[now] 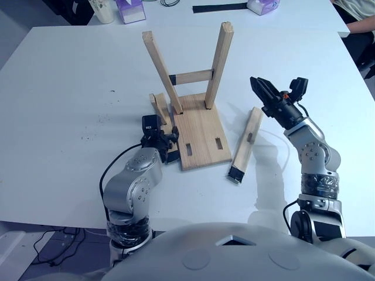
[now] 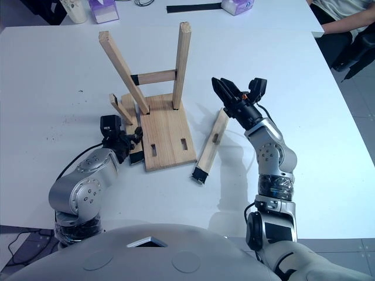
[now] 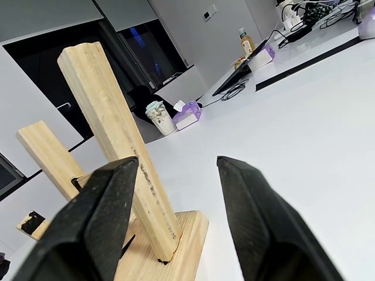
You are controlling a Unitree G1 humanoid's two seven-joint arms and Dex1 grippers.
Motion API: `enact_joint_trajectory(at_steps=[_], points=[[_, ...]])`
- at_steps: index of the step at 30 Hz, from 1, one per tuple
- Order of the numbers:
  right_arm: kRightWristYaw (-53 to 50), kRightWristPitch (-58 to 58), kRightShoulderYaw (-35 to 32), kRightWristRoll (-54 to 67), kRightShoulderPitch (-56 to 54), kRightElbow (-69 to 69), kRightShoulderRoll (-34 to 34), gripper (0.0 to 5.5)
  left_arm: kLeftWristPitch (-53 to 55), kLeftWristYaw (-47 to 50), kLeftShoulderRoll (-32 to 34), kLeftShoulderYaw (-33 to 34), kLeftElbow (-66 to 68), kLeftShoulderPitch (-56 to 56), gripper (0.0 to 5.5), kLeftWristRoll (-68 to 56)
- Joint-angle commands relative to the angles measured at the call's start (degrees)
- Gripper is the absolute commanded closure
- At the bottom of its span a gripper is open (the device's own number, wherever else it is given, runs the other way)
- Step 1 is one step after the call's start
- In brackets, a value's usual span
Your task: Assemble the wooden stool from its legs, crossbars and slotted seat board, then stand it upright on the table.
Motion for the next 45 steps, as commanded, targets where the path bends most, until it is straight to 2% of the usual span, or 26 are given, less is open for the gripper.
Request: enact_joint_trajectory(at_steps=[1, 9, 14, 24, 26, 31, 36, 38, 41, 45], points=[[-1.36, 0.31, -0.87, 0.58, -0.27, -0.65, 0.42, 3.04, 3.01, -0.84, 1.29, -0.95, -0.36, 1.47, 1.68, 1.34], [-2.85, -0.40, -1.03, 1.22, 1.71, -2.27, 2.00, 3.04, 6.31, -3.43, 3.55, -0.82, 0.01, 0.89, 1.68, 2.69], [-4.13, -1.81, -1.09, 0.99, 3.78, -3.80, 3.58, 3.04, 8.19, -7.79, 10.19, 0.00, -0.69, 2.56, 1.68, 2.86], [-6.69, -5.74, -0.92, 1.16, 5.83, -6.78, 7.31, 3.04, 7.37, -19.17, 21.19, 2.27, 2.24, 4.50, 3.09, 0.15], [-7.21, -6.56, -1.09, 1.05, 5.92, -6.93, 7.83, 3.04, 7.70, -20.93, 21.63, 3.30, 3.97, 4.45, 3.40, -0.72], [-10.55, -9.66, -2.18, 0.64, 5.32, -5.94, 10.12, 3.04, 9.90, -24.58, 21.90, 6.55, 7.84, 3.49, 3.44, -3.44], [-21.59, -11.62, -3.48, -4.11, 3.59, -6.03, 11.67, 3.04, 8.34, -27.30, 24.79, 7.27, 7.95, 2.48, 3.44, -4.42], [-23.43, -11.89, -3.44, -5.52, 2.46, -6.78, 10.74, 3.04, 6.98, -25.71, 22.85, 11.46, 8.07, 1.63, 3.44, -3.84], [-27.70, -14.82, -4.35, -10.77, -2.93, -2.85, 7.86, 3.04, 1.64, -20.67, 18.99, 21.95, 11.88, -4.65, 3.45, -2.38], [-28.83, -18.20, -2.83, -19.87, -11.32, 5.69, 0.94, 3.04, -9.59, -15.31, 19.73, 29.71, 22.31, -18.01, 3.45, -1.08]])
